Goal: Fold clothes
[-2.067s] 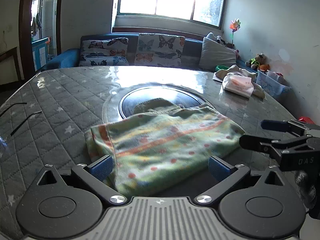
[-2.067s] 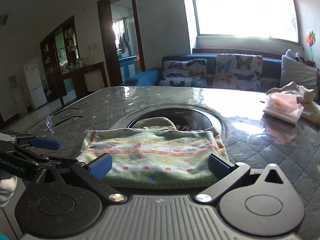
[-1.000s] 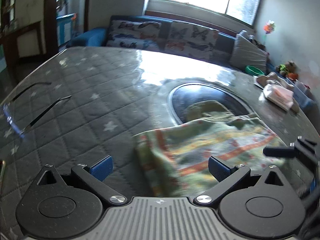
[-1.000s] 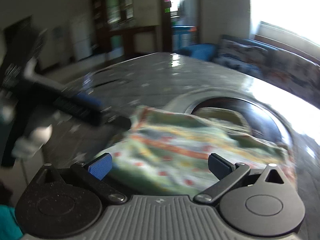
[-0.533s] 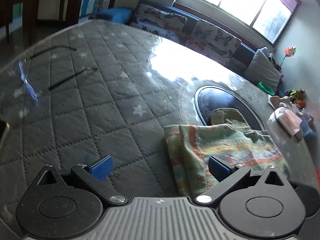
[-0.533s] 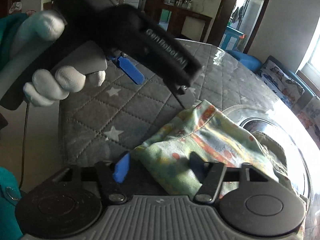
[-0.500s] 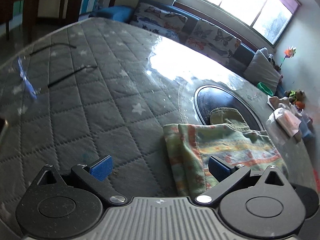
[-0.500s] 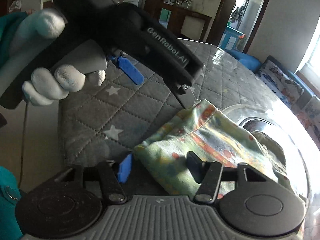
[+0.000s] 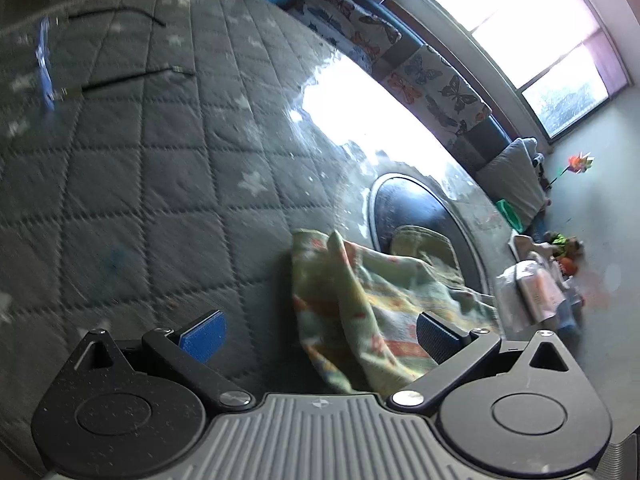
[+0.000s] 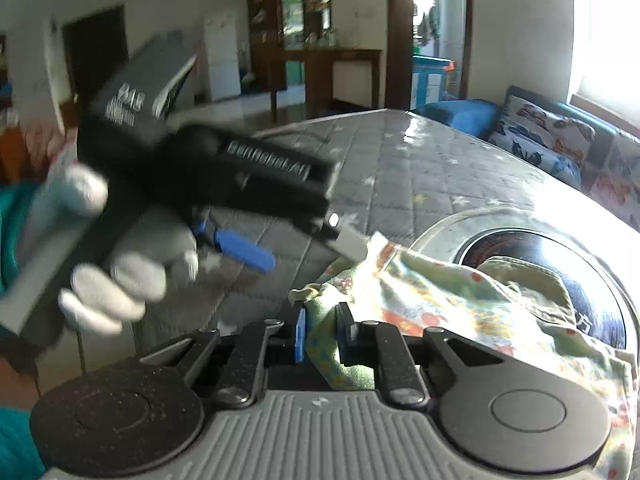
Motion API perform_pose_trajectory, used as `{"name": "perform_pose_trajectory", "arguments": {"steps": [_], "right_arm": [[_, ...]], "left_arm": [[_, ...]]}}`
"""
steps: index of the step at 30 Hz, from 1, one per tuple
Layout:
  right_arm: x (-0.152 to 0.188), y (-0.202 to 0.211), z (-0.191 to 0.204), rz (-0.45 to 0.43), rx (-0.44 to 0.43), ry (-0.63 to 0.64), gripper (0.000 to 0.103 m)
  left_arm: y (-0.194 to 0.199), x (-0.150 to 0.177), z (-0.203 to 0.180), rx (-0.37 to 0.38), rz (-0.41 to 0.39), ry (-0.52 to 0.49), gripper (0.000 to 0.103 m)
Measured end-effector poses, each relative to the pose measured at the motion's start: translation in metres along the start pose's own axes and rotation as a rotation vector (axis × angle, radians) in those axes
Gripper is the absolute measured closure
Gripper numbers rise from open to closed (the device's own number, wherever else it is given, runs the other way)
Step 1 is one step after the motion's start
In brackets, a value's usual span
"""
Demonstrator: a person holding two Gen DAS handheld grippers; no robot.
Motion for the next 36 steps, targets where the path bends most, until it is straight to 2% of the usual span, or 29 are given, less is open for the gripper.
{"name": "perform_pose_trajectory", "arguments": {"steps": [4, 7, 9, 10, 12, 13, 15, 17, 18, 21, 24, 32, 34, 36], "right_arm": [[-0.002, 0.011, -0.008, -0.029, -0.02, -0.044, 0.091], [-0.002, 0.015, -0.01, -0.037, -0.03, -0.048, 0.091], [-0.001, 0.015, -0.013, -0.04, -0.036, -0.054, 0.091], [-0.001, 0.015, -0.014, -0.042, -0.041, -0.058, 0.091], [0.001, 0.013, -0.016, -0.047, -0.05, -0.063, 0.091], [0.001, 0.013, -0.017, -0.049, -0.053, -0.064, 0.091], [0.003, 0.012, -0.019, -0.05, -0.065, -0.066, 0.091], [0.004, 0.014, -0.023, -0.046, -0.084, -0.074, 0.087], [0.004, 0.015, -0.025, -0.048, -0.089, -0.079, 0.081], [0.007, 0.026, -0.035, -0.064, -0.072, -0.088, 0.073], [0.011, 0.039, -0.054, -0.075, -0.008, -0.127, 0.065], [0.041, 0.062, -0.156, -0.063, 0.345, -0.323, 0.054], [0.051, 0.062, -0.179, -0.055, 0.407, -0.381, 0.053], [0.06, 0.06, -0.197, -0.049, 0.43, -0.437, 0.051]], "left_arm": [[-0.013, 0.0, -0.004, 0.09, 0.072, 0.069, 0.002], [-0.022, -0.001, -0.006, 0.148, 0.104, 0.112, 0.008], [-0.027, -0.002, -0.007, 0.186, 0.123, 0.13, 0.026], [-0.03, -0.003, -0.007, 0.195, 0.133, 0.136, 0.029], [-0.036, -0.002, -0.005, 0.19, 0.145, 0.145, 0.05], [-0.039, -0.003, -0.004, 0.191, 0.15, 0.151, 0.054], [-0.044, -0.002, -0.002, 0.192, 0.159, 0.16, 0.075], [-0.046, 0.0, 0.0, 0.187, 0.162, 0.155, 0.082], [-0.047, 0.0, 0.001, 0.184, 0.161, 0.148, 0.085], [-0.047, 0.0, 0.002, 0.183, 0.162, 0.14, 0.087], [-0.047, 0.0, 0.0, 0.176, 0.155, 0.115, 0.087], [-0.048, -0.002, -0.007, 0.157, 0.135, 0.062, 0.087], [-0.048, -0.003, -0.009, 0.149, 0.13, 0.049, 0.087], [-0.049, -0.003, -0.01, 0.142, 0.128, 0.037, 0.087]]}}
Point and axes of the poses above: each gripper's, at about its wrist camera, not at the fingertips, and y roughly against the way its jaws point, z to its left, x to its underside, the point moved 1 cm from there along -y, roughly the way its jaws point, and after that the axes turned 2 degrees about -x, right-handed, at the moved point
